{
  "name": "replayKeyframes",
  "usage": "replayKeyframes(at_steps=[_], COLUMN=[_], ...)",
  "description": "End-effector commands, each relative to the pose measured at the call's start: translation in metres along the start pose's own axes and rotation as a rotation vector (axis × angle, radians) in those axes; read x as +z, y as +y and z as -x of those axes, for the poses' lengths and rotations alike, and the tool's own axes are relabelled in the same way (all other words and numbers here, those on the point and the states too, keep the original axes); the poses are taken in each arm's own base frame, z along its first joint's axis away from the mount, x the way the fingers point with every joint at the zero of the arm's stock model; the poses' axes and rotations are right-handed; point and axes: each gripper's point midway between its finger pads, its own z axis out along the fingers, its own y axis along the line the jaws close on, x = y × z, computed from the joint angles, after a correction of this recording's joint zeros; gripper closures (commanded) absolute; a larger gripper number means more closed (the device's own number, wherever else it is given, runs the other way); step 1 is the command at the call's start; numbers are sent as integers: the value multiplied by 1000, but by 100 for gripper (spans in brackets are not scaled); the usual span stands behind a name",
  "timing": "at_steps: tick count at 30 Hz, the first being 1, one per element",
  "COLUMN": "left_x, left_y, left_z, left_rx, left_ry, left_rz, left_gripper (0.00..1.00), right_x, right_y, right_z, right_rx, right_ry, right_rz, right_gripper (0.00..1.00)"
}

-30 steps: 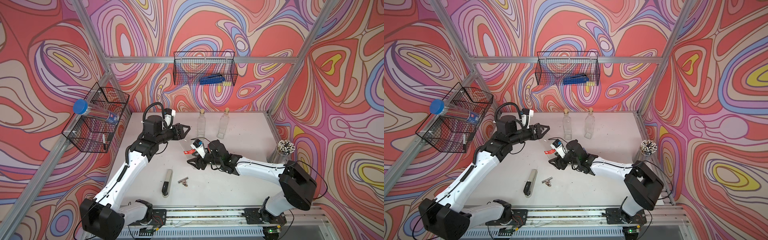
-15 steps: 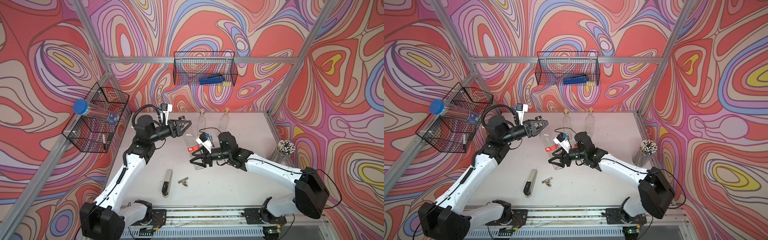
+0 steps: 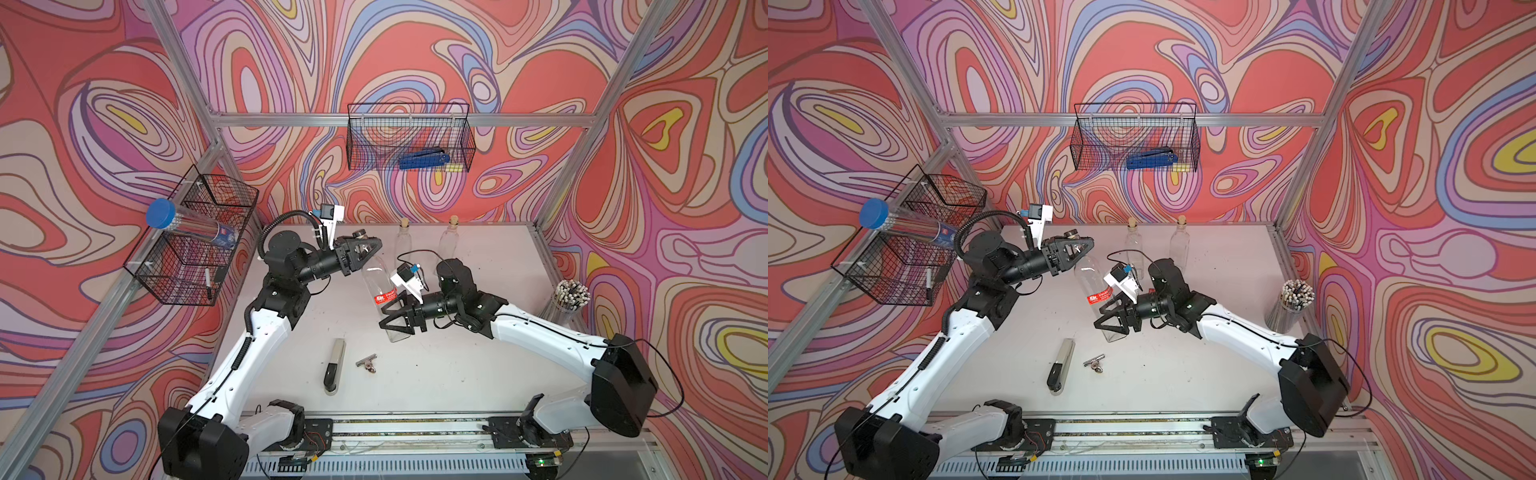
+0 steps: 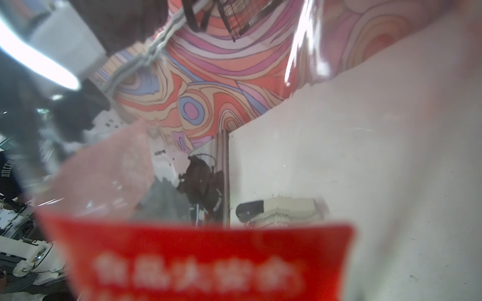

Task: Remove the label from the bottle
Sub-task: Pick up the bottle from the center of the board.

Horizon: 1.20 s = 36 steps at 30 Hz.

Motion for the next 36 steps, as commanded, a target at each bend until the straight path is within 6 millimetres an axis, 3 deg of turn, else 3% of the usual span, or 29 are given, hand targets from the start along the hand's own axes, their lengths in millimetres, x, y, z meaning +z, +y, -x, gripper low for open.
replayKeyframes(at_steps=[1, 4, 7, 8, 10, 11, 12, 15, 20, 25, 28, 31, 35, 36], left_x=[-4, -4, -4, -4, -7, -8, -8, -9, -14, -9, -2, 6, 10, 8], left_y=[-13, -11, -5, -4, 5, 10, 15, 34, 70, 106, 124, 139, 156, 161], left_z=[7, 5, 4, 3, 3, 2, 1, -4, -13, -36, -52, -66, -79, -86], left_rx=[40, 37, 33, 32, 32, 28, 27, 22, -13, -39, -33, -28, -38, -50], left_ry=[-20, -19, -19, -21, -28, -27, -23, -7, 6, 53, 84, 113, 137, 161], left_rz=[-28, -19, 7, 19, 77, 111, 148, 276, 485, 666, 748, 813, 875, 898], left_gripper=[89, 100, 100, 100, 100, 100, 100, 100, 100, 100, 100, 100, 100, 100], right_x=[-1, 0, 1, 1, 1, 0, -1, -6, -20, -35, -42, -45, -37, -35], right_y=[10, 8, 2, 0, -7, -11, -17, -31, -45, -51, -57, -63, -71, -75], right_z=[21, 20, 19, 19, 16, 15, 13, 4, -10, -13, -12, -10, -10, -12], right_rx=[-75, -69, -61, -62, -52, -48, -44, -31, -4, 16, 40, 36, 17, 14], right_ry=[-41, -38, -39, -37, -24, -17, -11, 11, 35, 28, 3, -17, -10, -1], right_rz=[42, 34, 4, -6, -46, -70, -104, -198, -314, -416, -481, -555, -647, -674], right_gripper=[100, 100, 100, 90, 45, 32, 21, 2, 2, 5, 25, 56, 74, 75])
